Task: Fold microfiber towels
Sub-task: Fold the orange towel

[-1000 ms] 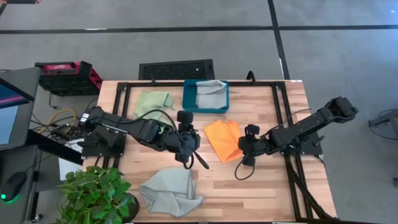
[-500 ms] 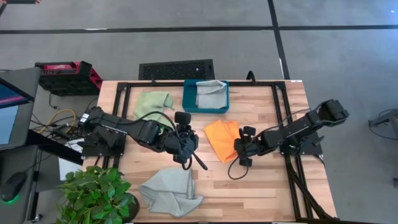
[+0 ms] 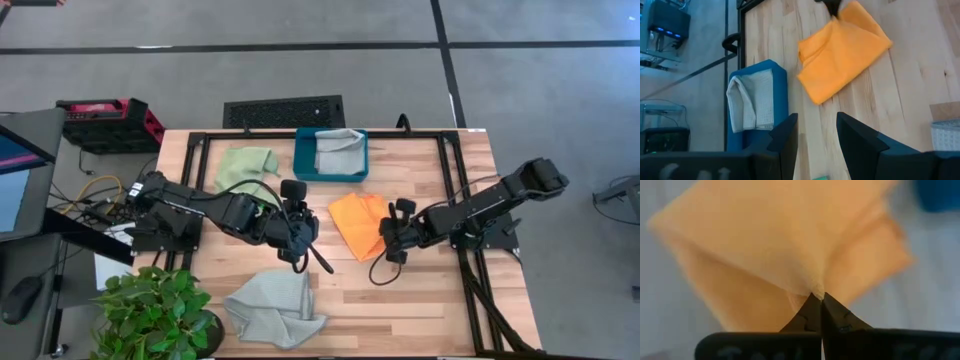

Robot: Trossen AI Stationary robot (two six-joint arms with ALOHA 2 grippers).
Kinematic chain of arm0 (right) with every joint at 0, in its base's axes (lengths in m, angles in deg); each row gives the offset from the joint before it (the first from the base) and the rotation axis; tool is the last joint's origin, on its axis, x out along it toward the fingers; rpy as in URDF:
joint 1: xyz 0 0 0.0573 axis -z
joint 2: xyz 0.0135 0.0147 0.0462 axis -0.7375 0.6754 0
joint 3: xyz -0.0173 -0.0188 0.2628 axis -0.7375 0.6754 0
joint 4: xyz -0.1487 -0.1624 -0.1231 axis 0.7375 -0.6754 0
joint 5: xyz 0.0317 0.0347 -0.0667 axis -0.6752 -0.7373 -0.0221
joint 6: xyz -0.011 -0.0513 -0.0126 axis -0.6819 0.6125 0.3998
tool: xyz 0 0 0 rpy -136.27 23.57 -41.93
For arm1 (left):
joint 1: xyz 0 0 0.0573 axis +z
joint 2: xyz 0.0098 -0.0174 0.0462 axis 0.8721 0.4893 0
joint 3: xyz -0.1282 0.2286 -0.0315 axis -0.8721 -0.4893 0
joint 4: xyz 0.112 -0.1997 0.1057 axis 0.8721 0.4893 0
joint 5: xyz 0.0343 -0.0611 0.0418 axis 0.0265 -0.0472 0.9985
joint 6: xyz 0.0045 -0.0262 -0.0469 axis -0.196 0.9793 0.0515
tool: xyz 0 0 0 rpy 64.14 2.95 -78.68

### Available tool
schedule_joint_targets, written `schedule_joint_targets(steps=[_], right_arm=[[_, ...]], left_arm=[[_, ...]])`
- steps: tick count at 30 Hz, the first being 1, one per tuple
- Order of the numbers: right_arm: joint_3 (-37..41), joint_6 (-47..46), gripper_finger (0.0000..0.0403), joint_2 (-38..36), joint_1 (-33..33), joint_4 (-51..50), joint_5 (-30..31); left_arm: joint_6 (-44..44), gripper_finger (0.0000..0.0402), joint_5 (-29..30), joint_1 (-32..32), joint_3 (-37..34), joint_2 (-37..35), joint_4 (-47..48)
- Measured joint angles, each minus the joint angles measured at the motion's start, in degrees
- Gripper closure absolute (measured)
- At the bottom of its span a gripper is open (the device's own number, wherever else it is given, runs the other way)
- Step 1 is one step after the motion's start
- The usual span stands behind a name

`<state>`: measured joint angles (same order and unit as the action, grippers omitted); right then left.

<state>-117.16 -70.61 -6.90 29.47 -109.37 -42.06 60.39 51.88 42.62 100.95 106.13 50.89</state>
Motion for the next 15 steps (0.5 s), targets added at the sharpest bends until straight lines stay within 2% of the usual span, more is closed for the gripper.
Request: schedule_joint_targets(steps=[3, 6, 15], right_arm=[[-1.54, -2.94, 0.0394, -2.31, -0.65, -7.54, 2.89], [-1.98, -6.39, 0.0395, -4.17, -1.33, -12.12, 3.02], [-2.0, -12.78, 0.0399, -7.61, -3.97, -18.33, 10.8]], left_arm=[[0.0, 0.0274, 0.02, 0.0, 0.02, 0.0, 0.04], [0.0, 0.0274, 0.02, 0.02, 0.02, 0.0, 0.17], [-0.11, 0.0274, 0.23, 0.09, 0.02, 0.01, 0.33]])
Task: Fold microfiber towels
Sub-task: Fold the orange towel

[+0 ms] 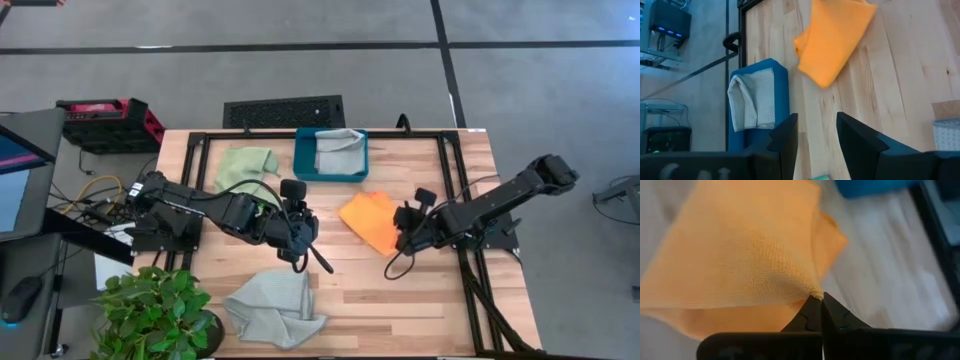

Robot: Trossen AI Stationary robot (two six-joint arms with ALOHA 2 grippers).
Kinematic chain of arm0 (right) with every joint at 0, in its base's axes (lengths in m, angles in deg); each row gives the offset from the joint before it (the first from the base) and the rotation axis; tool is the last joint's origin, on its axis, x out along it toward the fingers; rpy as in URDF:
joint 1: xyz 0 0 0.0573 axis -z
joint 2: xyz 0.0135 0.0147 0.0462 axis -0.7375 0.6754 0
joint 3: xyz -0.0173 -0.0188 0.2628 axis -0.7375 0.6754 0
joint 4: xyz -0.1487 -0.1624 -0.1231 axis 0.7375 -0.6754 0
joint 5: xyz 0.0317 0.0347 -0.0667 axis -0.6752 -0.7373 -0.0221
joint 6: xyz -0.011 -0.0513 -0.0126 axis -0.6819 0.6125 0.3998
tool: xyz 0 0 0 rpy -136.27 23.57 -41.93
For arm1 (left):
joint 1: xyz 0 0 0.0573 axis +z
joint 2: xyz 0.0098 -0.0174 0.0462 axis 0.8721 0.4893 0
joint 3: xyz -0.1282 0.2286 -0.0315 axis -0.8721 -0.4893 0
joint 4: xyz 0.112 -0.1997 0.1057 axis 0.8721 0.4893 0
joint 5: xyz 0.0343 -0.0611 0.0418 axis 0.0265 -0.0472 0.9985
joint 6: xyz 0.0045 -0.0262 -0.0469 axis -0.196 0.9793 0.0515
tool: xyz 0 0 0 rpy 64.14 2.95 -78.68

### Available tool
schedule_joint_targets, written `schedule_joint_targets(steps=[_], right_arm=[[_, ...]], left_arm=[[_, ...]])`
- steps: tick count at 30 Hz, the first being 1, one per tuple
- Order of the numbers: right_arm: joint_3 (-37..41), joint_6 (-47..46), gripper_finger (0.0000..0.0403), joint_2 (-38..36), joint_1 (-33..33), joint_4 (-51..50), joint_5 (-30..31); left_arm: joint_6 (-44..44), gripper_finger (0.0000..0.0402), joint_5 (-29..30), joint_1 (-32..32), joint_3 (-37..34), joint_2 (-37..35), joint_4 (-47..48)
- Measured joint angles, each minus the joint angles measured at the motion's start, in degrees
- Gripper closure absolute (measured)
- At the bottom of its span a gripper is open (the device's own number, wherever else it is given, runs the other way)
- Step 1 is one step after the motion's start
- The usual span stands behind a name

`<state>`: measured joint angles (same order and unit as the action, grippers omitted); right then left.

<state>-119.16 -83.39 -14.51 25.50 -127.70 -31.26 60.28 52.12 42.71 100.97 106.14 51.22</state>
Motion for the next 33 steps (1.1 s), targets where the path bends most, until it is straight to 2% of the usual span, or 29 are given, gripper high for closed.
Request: schedule_joint_targets(steps=[5, 13, 17, 23, 29, 33], right_arm=[[0.0, -8.4, 0.0399, 0.76, 0.01, -8.39, 2.11], [0.0, -9.91, 0.0391, 3.82, 0.35, -9.24, -4.18], [0.0, -9.95, 0.036, 4.45, 1.44, -8.94, -7.84], [0.0, -11.36, 0.0315, 4.3, 4.17, -8.49, -8.91], [0.0, -10.55, 0.0245, 4.37, 6.9, -8.72, -9.83], [-0.02, -13.8, 0.0201, 4.24, 9.34, -9.54, -10.7]], left_arm=[[-0.02, 0.0274, -0.01, 0.0, 0.0, 0.01, -0.01], [-0.04, 0.0274, -0.01, 0.0, 0.0, 0.04, -0.02], [-0.03, 0.0274, -0.04, 0.02, -0.01, 0.04, -0.02], [0.77, 0.0274, -0.06, 0.02, -0.02, 0.04, 0.39], [2.64, 0.0274, -0.13, 0.02, 0.0, 0.04, 1.42], [10.37, 0.0274, -1.44, 0.93, -0.02, 0.04, 1.03]])
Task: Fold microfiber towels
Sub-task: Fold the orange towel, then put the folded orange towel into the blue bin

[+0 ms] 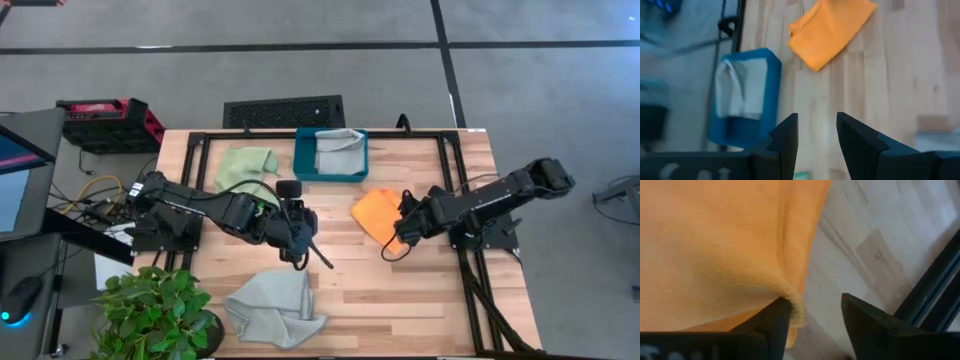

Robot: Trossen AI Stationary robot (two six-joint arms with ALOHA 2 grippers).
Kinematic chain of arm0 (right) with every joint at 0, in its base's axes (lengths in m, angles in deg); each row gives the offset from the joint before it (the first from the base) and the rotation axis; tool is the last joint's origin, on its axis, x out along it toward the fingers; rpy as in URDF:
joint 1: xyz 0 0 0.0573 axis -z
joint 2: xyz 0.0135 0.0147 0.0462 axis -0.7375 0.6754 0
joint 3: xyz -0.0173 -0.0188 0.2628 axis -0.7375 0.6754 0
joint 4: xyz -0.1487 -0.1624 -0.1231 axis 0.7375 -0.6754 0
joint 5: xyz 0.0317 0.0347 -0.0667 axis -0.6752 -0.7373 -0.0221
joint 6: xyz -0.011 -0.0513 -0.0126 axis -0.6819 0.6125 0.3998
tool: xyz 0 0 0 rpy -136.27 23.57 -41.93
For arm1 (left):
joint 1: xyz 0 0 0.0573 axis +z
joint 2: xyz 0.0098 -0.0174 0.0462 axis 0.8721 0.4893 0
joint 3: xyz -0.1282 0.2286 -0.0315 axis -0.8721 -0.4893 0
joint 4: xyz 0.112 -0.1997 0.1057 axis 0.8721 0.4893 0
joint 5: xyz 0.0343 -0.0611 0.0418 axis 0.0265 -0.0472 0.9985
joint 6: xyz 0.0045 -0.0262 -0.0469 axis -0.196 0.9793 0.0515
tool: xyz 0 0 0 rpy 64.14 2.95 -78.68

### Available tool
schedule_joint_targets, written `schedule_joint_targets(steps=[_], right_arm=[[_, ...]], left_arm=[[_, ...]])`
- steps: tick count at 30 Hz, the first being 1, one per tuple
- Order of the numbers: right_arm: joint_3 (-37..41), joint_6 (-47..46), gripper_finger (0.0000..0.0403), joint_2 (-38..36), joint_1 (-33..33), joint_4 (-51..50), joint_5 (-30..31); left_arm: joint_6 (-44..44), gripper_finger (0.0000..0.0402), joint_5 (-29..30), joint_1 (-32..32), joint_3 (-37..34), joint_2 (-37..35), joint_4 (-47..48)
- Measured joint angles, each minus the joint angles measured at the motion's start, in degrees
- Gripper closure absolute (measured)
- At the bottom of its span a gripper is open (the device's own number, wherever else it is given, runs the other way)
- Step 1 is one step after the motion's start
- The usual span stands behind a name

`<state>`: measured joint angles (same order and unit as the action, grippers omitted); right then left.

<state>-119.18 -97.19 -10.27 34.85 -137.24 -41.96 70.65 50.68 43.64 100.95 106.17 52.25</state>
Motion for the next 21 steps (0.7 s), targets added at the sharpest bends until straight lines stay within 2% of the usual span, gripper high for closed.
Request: schedule_joint_targets(steps=[4, 9, 18, 21], right_arm=[[-1.88, -0.05, 0.0174, -0.03, 1.53, -1.38, -1.46], [-5.94, 0.41, 0.0165, -0.05, 1.01, -5.17, -0.85], [-9.89, -6.57, 0.0165, -0.06, -0.46, -16.36, 1.3], [-10.38, -9.19, 0.0165, -0.05, -0.44, -19.28, 2.33]], left_arm=[[7.0, 0.0274, -3.85, 2.68, 0.02, 0.0, -0.09], [11.33, 0.0274, -7.39, 6.19, 0.0, 0.0, -0.31], [13.67, 0.0274, -11.81, 10.34, -0.08, 0.0, -0.56], [14.58, 0.0274, -15.36, 11.97, -2.09, 0.08, -5.22]])
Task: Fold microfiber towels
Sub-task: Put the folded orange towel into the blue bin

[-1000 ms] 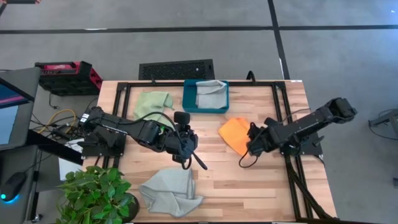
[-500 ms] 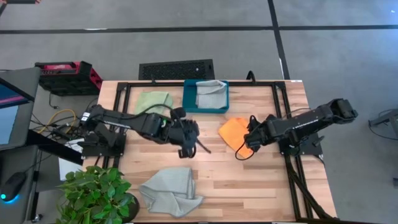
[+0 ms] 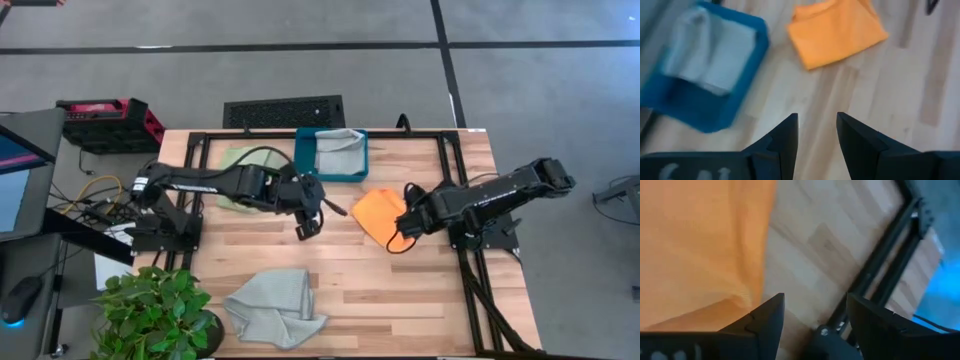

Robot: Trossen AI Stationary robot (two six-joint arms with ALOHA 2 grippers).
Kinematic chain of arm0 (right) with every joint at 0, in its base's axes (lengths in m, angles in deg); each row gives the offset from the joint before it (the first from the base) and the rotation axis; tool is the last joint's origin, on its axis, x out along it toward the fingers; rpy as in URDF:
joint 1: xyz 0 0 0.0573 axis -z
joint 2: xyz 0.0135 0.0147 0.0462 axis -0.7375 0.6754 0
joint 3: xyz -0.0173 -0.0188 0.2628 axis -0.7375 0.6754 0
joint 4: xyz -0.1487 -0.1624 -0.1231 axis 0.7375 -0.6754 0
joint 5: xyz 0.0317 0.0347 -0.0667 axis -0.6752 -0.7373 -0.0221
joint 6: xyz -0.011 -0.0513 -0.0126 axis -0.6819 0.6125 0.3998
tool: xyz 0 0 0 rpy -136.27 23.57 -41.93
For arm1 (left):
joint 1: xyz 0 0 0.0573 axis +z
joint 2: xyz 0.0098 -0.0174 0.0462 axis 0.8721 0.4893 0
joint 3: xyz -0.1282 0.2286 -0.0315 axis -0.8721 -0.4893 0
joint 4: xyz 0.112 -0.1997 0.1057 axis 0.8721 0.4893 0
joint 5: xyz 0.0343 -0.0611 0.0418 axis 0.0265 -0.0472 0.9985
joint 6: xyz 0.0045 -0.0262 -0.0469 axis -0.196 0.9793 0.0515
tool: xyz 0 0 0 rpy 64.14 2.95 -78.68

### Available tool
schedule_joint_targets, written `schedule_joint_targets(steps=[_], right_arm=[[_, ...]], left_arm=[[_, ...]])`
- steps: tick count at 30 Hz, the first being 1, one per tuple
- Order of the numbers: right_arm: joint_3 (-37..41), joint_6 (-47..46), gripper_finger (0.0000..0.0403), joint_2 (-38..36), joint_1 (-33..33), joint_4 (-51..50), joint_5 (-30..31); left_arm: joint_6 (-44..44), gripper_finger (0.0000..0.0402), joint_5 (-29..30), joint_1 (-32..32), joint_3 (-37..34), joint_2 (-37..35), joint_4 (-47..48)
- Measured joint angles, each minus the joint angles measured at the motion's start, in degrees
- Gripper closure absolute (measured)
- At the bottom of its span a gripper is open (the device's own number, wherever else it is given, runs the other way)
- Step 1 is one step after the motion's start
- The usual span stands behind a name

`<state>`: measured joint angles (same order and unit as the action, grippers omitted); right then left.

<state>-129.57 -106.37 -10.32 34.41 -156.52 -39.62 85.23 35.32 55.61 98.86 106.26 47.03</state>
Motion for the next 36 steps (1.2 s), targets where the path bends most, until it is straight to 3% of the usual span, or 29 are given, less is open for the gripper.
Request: schedule_joint_targets(steps=[4, 6, 10, 15, 21, 23, 36], right_arm=[[-1.55, -3.36, 0.0165, -0.47, 0.01, -2.73, 1.98], [-2.49, -3.8, 0.0165, -1.26, -0.03, -3.42, 2.25], [-4.2, -2.62, 0.0165, -3.84, -0.71, -3.33, 2.39], [-5.97, -2.36, 0.0165, -7.72, -2.79, -2.79, 2.45], [-6.05, -2.29, 0.0165, -12.23, -5.78, 0.0, 3.62], [-6.1, -2.31, 0.0165, -13.21, -6.55, 0.92, 3.89], [-6.1, -2.33, 0.0165, -14.47, -8.41, 3.82, 5.18]], left_arm=[[-0.64, 0.0274, -11.2, 3.89, -4.93, 0.11, -9.05], [-3.52, 0.0274, -12.52, 5.6, -7.27, 0.11, -13.66], [-14.36, 0.0274, -10.47, 8.12, -11.46, 0.11, -20.78], [-26.95, 0.0274, -7.09, 9.02, -19.14, 0.11, -36.22], [-39.01, 0.0274, -7.42, 8.96, -27.55, 1.79, -49.76], [-41.26, 0.0274, -8.49, 8.87, -27.98, 3.41, -54.01], [-55.04, 0.0274, -6.84, 8.79, -26.24, 16.52, -60.16]])
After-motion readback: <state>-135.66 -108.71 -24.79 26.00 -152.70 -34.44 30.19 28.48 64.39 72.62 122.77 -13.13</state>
